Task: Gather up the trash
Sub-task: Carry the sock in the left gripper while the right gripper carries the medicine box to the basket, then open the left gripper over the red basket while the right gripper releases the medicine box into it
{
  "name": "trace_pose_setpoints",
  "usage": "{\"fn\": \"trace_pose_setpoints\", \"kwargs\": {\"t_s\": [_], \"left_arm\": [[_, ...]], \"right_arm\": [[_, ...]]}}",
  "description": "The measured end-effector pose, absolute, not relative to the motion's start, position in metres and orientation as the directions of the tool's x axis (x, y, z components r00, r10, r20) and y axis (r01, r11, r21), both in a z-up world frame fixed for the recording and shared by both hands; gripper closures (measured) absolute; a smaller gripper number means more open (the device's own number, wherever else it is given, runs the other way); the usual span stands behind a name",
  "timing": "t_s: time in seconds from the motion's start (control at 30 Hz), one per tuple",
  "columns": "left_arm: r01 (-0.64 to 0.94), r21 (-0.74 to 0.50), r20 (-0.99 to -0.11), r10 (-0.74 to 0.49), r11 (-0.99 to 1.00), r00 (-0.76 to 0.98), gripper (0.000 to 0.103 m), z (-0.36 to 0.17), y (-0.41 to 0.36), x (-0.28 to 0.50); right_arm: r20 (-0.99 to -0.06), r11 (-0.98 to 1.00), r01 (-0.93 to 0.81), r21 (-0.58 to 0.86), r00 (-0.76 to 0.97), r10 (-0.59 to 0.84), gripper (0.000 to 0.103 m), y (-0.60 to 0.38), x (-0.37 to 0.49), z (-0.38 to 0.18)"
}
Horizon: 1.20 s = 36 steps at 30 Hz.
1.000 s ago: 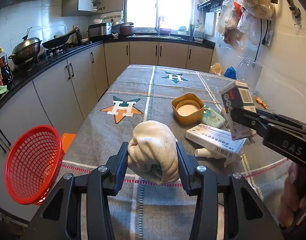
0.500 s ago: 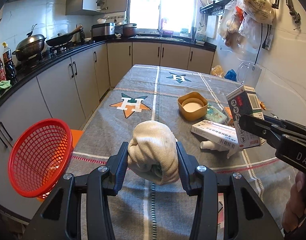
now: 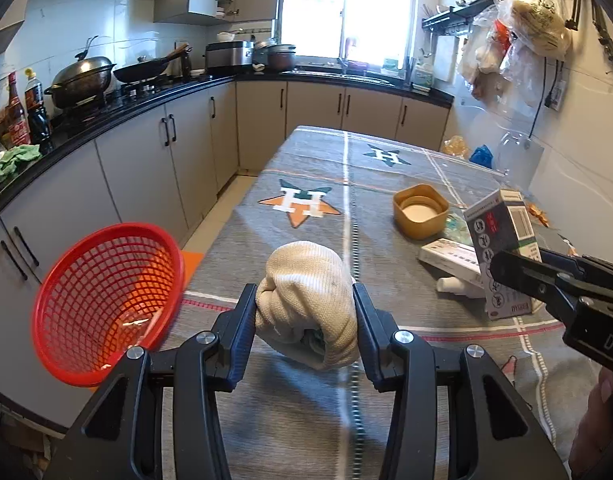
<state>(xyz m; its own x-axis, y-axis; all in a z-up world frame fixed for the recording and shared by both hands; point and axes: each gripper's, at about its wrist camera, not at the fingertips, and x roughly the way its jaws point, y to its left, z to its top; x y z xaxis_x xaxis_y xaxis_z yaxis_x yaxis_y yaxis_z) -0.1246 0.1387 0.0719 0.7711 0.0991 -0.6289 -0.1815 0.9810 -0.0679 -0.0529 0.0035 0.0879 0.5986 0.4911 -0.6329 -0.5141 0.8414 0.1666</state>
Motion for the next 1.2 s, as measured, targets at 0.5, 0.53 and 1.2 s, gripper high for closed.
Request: {"fn": "trace_pose_setpoints", "kwargs": {"t_s": [0.5, 0.53, 1.2], "left_arm": [[-0.281, -0.094, -0.627, 0.162, 0.955, 0.762, 0.059, 0.07, 0.188, -0.14], [-0.289, -0.098, -0.627, 0.167, 0.952, 0.761, 0.059, 0.069, 0.192, -0.141], [-0.48, -0.12, -0.647, 0.299, 0.869, 0.701, 0.058, 0.064, 0.308, -0.172]], "right_arm": [[-0.674, 0.792, -0.585, 0.174, 0.516, 0.529, 0.062, 0.052, -0.059, 0.083], [-0.676, 0.788, -0.591, 0.173, 0.511, 0.532, 0.062, 0.056, -0.059, 0.083], [-0.709, 0.655, -0.716, 0.242, 0.331, 0.623, 0.062, 0.158, -0.049, 0.092]]}}
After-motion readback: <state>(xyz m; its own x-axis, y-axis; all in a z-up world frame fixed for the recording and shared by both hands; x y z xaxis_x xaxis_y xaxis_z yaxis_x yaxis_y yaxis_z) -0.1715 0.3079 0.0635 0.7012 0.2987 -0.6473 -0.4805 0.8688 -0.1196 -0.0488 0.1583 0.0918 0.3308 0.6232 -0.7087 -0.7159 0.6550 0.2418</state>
